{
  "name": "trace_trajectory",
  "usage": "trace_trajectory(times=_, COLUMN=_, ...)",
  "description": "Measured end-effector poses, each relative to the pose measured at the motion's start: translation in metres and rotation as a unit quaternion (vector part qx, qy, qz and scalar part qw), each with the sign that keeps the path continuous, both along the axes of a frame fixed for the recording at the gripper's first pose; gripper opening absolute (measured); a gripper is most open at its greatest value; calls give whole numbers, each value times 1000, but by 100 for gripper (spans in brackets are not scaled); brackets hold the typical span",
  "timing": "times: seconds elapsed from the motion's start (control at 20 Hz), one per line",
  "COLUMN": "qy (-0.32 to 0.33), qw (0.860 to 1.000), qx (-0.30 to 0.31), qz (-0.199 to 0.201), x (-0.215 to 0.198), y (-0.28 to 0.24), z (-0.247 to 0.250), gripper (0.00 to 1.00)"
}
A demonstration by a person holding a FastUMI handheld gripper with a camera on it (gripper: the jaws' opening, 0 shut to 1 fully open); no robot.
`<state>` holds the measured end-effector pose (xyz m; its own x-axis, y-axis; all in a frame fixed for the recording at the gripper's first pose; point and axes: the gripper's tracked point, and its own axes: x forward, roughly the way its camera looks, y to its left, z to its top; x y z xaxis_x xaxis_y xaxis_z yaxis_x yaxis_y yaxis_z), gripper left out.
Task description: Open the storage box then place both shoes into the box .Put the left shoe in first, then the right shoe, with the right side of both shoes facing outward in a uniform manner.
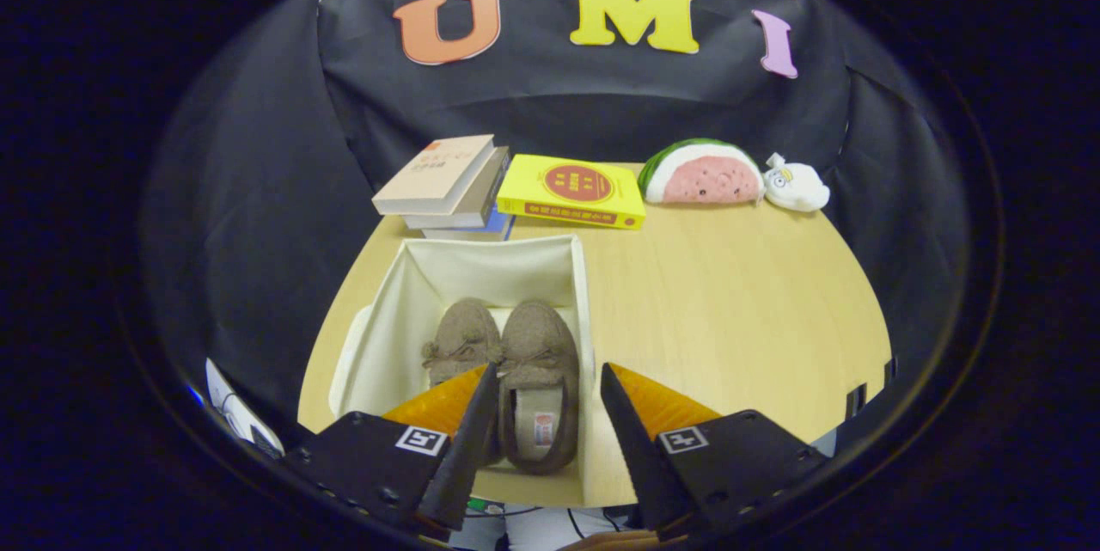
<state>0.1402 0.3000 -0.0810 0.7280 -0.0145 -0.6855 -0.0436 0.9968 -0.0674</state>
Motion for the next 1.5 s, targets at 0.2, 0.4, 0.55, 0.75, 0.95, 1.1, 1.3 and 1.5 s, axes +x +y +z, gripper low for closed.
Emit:
trace_trajectory(times=0.2, qy=-53, qw=998, qx=3, qz=-23, x=-14, y=-23, z=25, gripper=93)
trace_trajectory(times=0.4, qy=-117, qw=993, qx=-4, qz=-33, x=-26, y=-49, z=47, gripper=96)
trace_trajectory(times=0.55, qy=-154, qw=987, qx=10, qz=-39, x=-40, y=-68, z=58, gripper=97)
trace_trajectory(times=0.75, qy=-205, qw=977, qx=0, qz=-65, x=-59, y=-98, z=76, gripper=97)
trace_trajectory(times=0.95, qy=-276, qw=958, qx=9, qz=-79, x=-76, y=-117, z=95, gripper=96)
trace_trajectory(times=1.1, qy=-302, qw=950, qx=62, qz=-41, x=-91, y=-102, z=96, gripper=96)
trace_trajectory(times=1.3, qy=-334, qw=942, qx=16, qz=-9, x=-97, y=-113, z=99, gripper=96)
trace_trajectory(times=1.5, qy=-367, qw=930, qx=-2, qz=9, x=-102, y=-113, z=105, gripper=95)
